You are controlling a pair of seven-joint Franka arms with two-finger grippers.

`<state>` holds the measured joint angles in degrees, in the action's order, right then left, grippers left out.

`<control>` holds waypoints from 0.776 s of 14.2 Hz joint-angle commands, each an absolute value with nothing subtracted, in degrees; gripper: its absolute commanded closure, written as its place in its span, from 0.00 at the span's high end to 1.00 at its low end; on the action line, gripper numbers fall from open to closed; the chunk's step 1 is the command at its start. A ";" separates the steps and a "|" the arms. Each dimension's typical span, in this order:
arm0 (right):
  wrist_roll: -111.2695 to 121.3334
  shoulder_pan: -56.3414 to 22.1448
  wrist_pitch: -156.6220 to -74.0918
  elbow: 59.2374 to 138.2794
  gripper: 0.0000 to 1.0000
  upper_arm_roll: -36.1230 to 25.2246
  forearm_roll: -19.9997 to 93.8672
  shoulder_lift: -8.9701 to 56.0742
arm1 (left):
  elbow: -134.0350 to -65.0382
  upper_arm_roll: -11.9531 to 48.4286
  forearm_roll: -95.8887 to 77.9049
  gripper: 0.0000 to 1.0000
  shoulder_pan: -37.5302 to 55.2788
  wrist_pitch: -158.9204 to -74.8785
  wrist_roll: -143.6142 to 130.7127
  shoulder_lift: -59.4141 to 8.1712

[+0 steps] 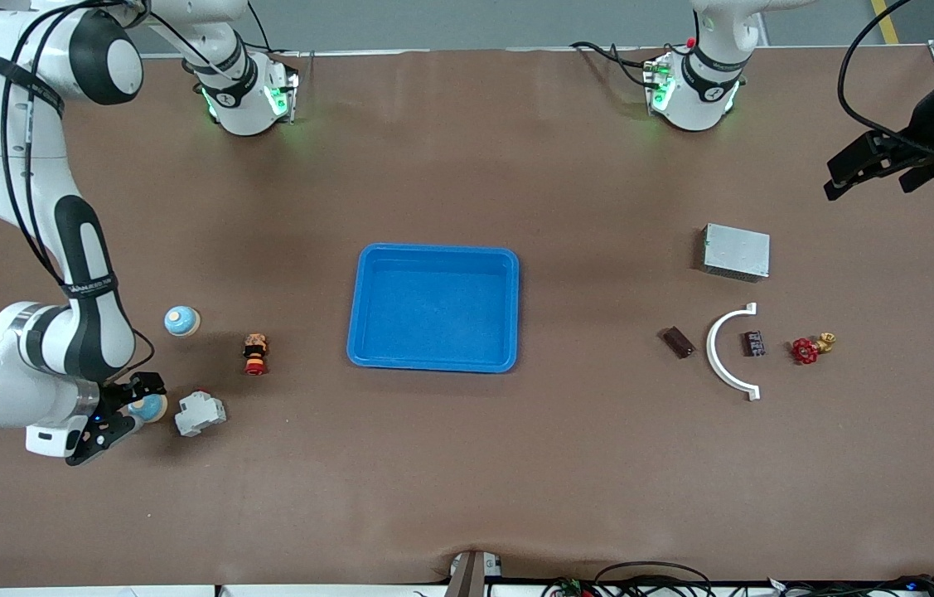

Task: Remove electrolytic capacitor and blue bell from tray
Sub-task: 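Carry the bell out of the tray and set it beside the white block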

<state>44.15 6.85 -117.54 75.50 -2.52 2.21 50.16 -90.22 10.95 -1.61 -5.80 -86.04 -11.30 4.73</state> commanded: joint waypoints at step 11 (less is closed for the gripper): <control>12.06 -1.93 -89.12 83.55 1.00 -1.41 2.81 18.93 | -92.55 10.81 -2.55 1.00 -7.91 -86.13 -9.84 7.38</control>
